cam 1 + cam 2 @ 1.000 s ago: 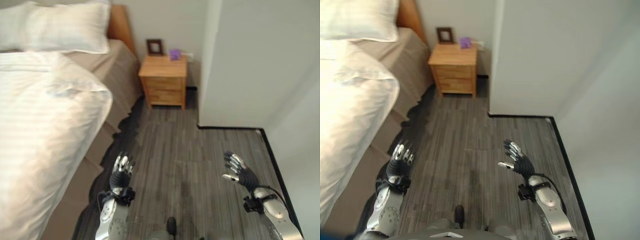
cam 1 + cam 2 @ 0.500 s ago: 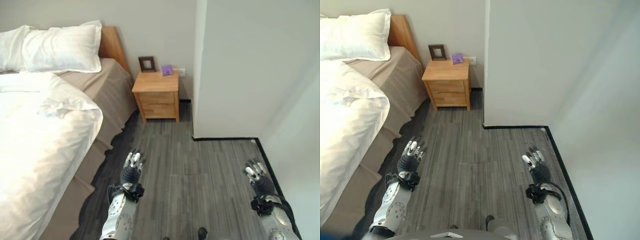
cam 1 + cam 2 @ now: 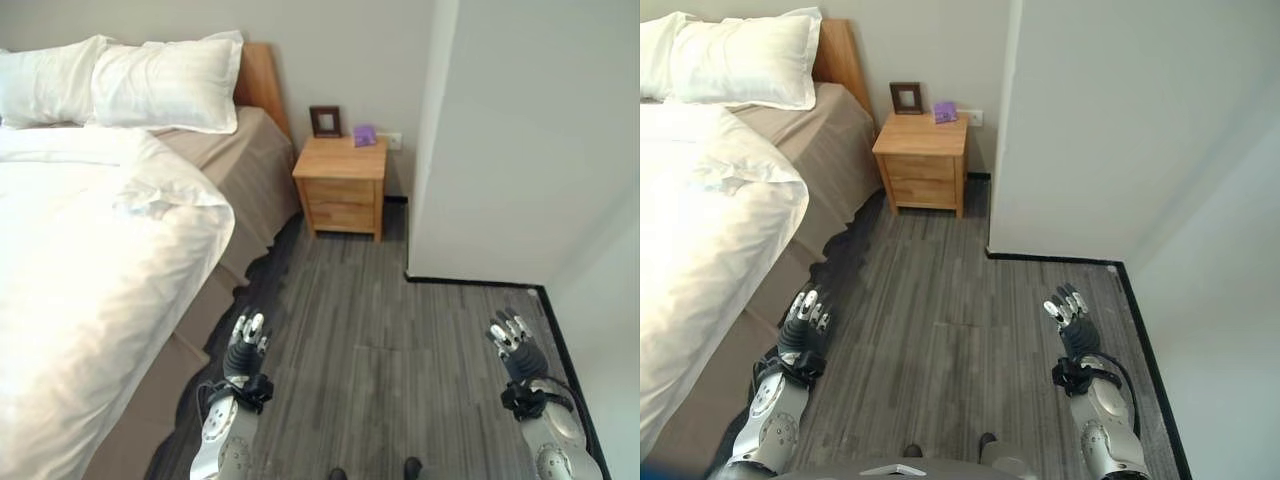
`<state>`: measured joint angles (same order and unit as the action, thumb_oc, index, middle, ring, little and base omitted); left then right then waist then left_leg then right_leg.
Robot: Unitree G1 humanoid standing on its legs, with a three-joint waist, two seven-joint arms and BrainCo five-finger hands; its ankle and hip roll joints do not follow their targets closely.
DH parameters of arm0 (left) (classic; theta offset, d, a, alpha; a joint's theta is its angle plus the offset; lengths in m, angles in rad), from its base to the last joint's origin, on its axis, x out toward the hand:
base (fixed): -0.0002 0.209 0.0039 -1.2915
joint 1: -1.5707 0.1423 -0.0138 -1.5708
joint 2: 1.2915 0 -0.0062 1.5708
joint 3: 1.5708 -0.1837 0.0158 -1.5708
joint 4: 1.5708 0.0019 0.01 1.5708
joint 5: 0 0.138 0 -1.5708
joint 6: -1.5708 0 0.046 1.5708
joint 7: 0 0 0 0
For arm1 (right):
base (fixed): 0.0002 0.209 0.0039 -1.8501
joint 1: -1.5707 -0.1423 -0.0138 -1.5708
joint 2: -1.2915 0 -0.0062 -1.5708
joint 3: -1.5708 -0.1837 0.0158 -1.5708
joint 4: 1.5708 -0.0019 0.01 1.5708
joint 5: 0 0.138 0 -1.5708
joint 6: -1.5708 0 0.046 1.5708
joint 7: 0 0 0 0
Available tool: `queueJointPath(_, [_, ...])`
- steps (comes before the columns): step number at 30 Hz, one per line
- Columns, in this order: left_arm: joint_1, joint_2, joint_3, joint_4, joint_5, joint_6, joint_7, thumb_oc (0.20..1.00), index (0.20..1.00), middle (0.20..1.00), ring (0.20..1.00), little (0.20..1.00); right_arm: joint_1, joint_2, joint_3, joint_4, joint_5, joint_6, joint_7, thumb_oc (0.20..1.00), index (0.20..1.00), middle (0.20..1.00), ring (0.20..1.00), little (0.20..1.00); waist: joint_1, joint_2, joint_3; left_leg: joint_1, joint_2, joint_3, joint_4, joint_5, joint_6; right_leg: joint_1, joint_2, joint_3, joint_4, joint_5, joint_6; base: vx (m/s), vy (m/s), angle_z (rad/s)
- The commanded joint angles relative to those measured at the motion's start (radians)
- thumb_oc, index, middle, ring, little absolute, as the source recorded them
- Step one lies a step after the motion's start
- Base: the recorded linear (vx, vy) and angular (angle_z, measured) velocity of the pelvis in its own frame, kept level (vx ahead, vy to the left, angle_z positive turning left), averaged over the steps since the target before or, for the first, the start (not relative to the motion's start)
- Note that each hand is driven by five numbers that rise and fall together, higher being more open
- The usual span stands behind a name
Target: Making the bed.
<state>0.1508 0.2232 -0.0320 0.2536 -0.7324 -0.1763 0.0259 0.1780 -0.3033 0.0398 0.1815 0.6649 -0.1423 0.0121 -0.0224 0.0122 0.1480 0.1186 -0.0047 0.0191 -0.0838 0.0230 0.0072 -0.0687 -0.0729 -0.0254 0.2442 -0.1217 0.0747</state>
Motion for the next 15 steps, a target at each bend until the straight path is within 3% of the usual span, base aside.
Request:
queueJointPath(1, [-0.040, 0.061, 0.022, -0.029, 0.023, -0.030, -0.017, 1.000, 1.000, 1.000, 1.000, 1.000, -0.032, 0.022, 0.007, -0.066, -0.050, -0.065, 0.035, 1.000, 1.000, 1.000, 1.000, 1.000, -0.001, -0.019, 0.037, 0.016, -0.019, 0.024, 0.089, -0.079, 0.060, -0.048, -0.115, -0.039, 0.278, 0.284, 0.088, 0.17, 0.232, 0.32])
queueJointPath(4, [-0.055, 0.084, 0.010, -0.026, 0.062, -0.025, -0.021, 1.000, 1.000, 1.000, 1.000, 1.000, -0.035, 0.024, 0.008, -0.064, -0.020, -0.063, 0.040, 1.000, 1.000, 1.000, 1.000, 1.000, -0.031, -0.002, 0.043, 0.051, -0.019, -0.013, 0.076, -0.089, 0.059, -0.133, -0.052, -0.006, 0.308, 0.236, 0.078, 0.23, 0.091, 0.08])
queueJointPath(7, [-0.068, 0.098, 0.015, -0.033, 0.071, -0.034, -0.030, 1.000, 1.000, 1.000, 1.000, 1.000, -0.026, 0.006, 0.000, -0.061, -0.019, -0.064, 0.050, 1.000, 1.000, 1.000, 1.000, 1.000, -0.056, -0.012, 0.036, 0.099, -0.038, -0.055, 0.065, -0.117, 0.046, -0.163, -0.013, -0.018, 0.108, 0.205, 0.070, 0.39, -0.037, 0.37])
queueJointPath(9, [-0.084, 0.096, 0.013, -0.031, 0.060, -0.038, -0.028, 1.000, 1.000, 1.000, 1.000, 1.000, -0.017, -0.001, -0.002, -0.056, -0.013, -0.062, 0.050, 1.000, 1.000, 1.000, 1.000, 1.000, -0.086, -0.028, 0.030, 0.159, -0.046, -0.104, 0.047, -0.137, 0.032, -0.187, 0.028, 0.007, -0.095, 0.236, 0.079, 0.41, -0.082, 0.42])
queueJointPath(10, [-0.084, 0.095, 0.013, -0.030, 0.060, -0.038, -0.028, 1.000, 1.000, 1.000, 1.000, 1.000, -0.016, -0.002, -0.002, -0.056, -0.013, -0.062, 0.050, 1.000, 1.000, 1.000, 1.000, 1.000, -0.089, -0.019, 0.036, 0.171, -0.035, -0.105, 0.042, -0.141, 0.030, -0.171, 0.037, 0.000, -0.109, 0.239, 0.078, 0.47, -0.100, 0.64])
queueJointPath(11, [-0.103, 0.094, 0.010, -0.025, 0.060, -0.045, -0.027, 1.000, 1.000, 1.000, 1.000, 1.000, 0.000, -0.004, -0.005, -0.067, -0.012, -0.057, 0.054, 1.000, 1.000, 1.000, 1.000, 1.000, -0.114, -0.024, 0.031, 0.217, -0.028, -0.146, 0.020, -0.146, 0.018, -0.202, 0.066, 0.023, -0.229, 0.283, 0.089, 0.48, -0.112, 0.81])
queueJointPath(15, [-0.117, 0.086, -0.016, -0.017, 0.076, -0.049, -0.034, 1.000, 1.000, 1.000, 1.000, 1.000, 0.022, -0.020, -0.010, -0.069, -0.015, -0.049, 0.068, 1.000, 1.000, 1.000, 1.000, 1.000, -0.141, -0.031, 0.012, 0.266, -0.013, -0.189, 0.062, -0.155, -0.007, -0.191, 0.067, 0.036, -0.222, 0.303, 0.085, 0.44, -0.155, 0.86])
